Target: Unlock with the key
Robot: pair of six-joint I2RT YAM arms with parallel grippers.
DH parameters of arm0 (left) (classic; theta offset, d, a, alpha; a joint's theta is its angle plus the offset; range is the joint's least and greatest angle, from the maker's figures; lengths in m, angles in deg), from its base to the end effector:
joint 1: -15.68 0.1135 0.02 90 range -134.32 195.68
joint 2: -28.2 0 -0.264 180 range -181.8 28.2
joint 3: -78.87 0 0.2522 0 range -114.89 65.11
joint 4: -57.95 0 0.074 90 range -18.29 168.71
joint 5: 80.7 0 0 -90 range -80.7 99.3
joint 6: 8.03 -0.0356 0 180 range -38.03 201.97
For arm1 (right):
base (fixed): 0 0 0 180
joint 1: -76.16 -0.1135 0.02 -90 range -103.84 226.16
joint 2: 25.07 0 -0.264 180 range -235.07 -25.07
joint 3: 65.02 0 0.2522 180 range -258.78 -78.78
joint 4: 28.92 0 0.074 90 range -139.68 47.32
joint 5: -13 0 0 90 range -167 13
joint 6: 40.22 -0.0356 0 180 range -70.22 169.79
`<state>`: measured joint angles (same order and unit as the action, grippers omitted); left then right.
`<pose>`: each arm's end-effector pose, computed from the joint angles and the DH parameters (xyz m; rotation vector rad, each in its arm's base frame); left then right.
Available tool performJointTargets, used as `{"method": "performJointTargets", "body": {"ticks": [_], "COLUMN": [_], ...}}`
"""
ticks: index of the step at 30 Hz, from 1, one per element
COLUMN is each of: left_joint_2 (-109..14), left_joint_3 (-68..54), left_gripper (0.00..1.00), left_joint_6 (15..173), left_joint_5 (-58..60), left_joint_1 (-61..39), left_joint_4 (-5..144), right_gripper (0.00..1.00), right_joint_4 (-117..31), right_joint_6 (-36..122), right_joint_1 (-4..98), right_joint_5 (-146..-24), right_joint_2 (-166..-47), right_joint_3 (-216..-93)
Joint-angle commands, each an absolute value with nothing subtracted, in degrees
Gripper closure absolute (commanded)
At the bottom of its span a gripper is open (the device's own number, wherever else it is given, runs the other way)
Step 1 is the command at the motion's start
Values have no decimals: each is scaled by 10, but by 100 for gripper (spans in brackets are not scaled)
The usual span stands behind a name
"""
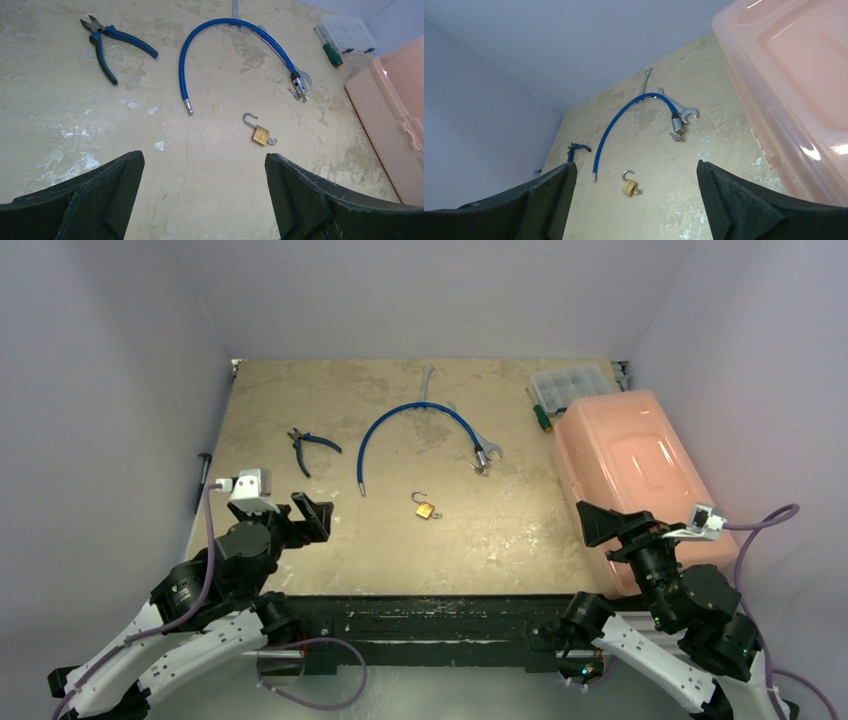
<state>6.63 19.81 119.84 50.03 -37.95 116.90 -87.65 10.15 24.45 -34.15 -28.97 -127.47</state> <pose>0.0594 -0.0414 0.3271 -0.2059 1.8610 -0.4158 0.0118 -0.0242 0.3463 0.4260 1.5546 0.6588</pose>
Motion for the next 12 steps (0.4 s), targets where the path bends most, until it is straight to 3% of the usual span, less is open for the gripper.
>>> {"method": "performJointTargets", "body": {"ticks": [1,12], "left_joint_2": [55,77], "left_joint_3": [190,190], "left_gripper": [2,2], "left_joint_6": [1189,1196], "left_joint_5": [502,505], "left_joint_1": [-376,-377], "left_joint_4": [1154,1158], "right_gripper": [1,1], "right_joint_4": [-858,-842], "right_joint_6": [108,126], "right_joint_1": [239,240], "right_joint_5": [-342,-369], "right_joint_2": [-297,-267], "right_joint_3": [-1273,-1266]}}
